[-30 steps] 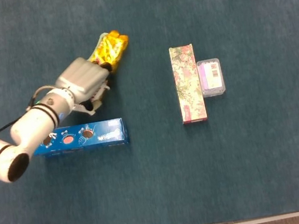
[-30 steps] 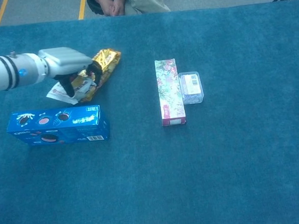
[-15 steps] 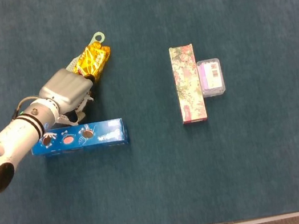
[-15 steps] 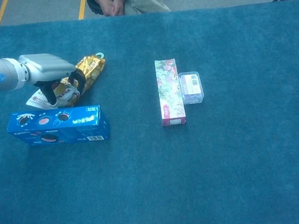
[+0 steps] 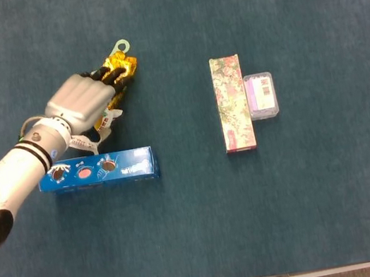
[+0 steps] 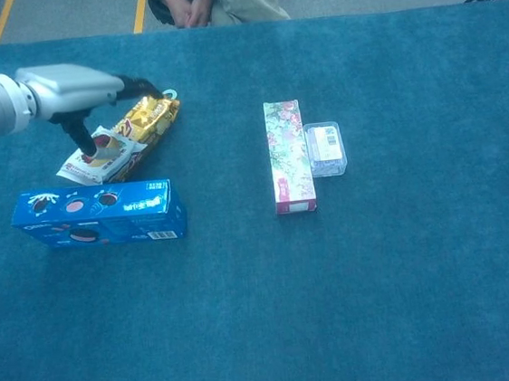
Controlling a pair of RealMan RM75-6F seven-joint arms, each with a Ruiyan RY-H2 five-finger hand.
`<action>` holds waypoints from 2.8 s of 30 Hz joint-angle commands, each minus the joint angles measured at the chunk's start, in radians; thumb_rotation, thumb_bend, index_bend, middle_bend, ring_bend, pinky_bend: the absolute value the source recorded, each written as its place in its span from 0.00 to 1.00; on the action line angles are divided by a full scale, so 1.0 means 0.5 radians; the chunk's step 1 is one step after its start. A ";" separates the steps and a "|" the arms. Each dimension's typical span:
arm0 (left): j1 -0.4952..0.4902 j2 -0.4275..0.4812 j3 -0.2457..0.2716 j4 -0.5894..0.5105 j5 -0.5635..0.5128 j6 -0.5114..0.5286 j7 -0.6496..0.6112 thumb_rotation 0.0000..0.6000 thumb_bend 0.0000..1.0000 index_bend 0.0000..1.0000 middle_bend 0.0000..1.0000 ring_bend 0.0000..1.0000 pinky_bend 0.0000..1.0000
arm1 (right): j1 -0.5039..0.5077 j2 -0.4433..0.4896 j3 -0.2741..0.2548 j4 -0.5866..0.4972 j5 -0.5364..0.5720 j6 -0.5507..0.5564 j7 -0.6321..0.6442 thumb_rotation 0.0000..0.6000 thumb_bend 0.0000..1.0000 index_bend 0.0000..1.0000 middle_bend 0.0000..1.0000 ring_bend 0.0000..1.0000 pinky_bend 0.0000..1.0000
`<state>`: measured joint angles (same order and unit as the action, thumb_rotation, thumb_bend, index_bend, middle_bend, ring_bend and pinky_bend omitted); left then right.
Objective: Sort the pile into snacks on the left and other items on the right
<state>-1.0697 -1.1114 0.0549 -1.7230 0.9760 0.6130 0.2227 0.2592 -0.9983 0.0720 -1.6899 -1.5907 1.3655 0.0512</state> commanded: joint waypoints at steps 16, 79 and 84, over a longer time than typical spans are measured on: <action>0.432 0.195 -0.104 -0.210 0.105 0.560 -0.117 1.00 0.33 0.09 0.05 0.01 0.19 | 0.150 -0.008 0.055 0.017 -0.022 -0.131 0.000 1.00 0.01 0.48 0.42 0.35 0.47; -0.033 -0.289 -0.071 0.185 -0.524 -0.230 0.062 0.00 0.31 0.23 0.25 0.05 0.17 | 0.031 0.060 -0.047 -0.033 -0.068 -0.005 0.063 1.00 0.01 0.48 0.42 0.35 0.47; -0.031 -0.186 -0.048 0.059 -0.443 -0.267 0.021 0.00 0.31 0.23 0.25 0.06 0.17 | 0.033 0.056 -0.042 -0.033 -0.065 -0.005 0.059 1.00 0.01 0.48 0.42 0.35 0.47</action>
<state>-1.0861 -1.2168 0.0265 -1.6801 0.7436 0.4863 0.2421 0.2759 -0.9703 0.0509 -1.7066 -1.6234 1.3628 0.0806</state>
